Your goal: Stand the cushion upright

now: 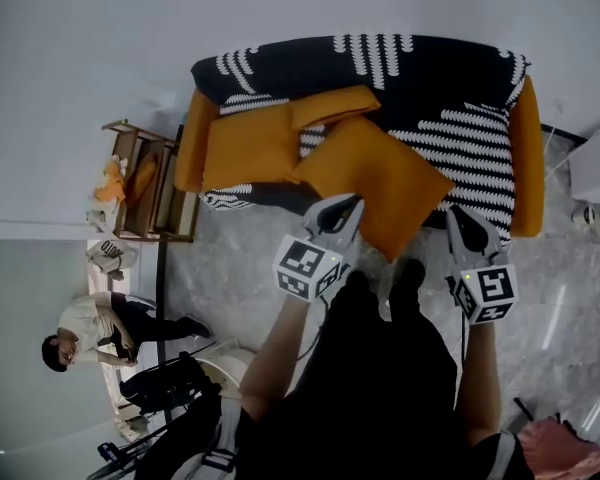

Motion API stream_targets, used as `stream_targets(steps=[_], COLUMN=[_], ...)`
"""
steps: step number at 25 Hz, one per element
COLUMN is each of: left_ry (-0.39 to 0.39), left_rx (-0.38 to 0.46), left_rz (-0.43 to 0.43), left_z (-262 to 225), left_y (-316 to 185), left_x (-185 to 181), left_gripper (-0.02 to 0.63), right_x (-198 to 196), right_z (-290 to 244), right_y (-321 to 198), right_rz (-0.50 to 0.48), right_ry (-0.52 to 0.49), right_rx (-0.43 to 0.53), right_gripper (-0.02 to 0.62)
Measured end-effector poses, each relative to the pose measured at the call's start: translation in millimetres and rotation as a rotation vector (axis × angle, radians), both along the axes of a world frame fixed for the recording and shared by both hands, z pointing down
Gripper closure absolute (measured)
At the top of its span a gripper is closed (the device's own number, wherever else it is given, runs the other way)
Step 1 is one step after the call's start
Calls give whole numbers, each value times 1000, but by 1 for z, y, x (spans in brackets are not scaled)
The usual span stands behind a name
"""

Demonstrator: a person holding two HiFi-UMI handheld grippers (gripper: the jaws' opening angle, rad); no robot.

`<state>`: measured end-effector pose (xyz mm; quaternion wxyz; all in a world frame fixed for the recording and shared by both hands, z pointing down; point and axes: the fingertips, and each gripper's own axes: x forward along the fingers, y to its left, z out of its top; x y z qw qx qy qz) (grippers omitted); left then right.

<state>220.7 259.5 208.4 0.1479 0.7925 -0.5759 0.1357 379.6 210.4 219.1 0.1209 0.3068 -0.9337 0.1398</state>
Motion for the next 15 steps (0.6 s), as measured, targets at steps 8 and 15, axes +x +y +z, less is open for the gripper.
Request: stream_targets(steps=[8,15], left_ry=[3,11], left_rx=[-81,-133], left_rz=[-36,4], left_z=[34,61], left_y=[-2,-27], left_x=[-48,-105], left_gripper=[590,533], right_x=[-26,-58], right_z=[41,74], right_y=[3,3], right_rz=[-19,43], right_ry=[51,113], right_rx=[-90,-156], right_gripper=[560,519])
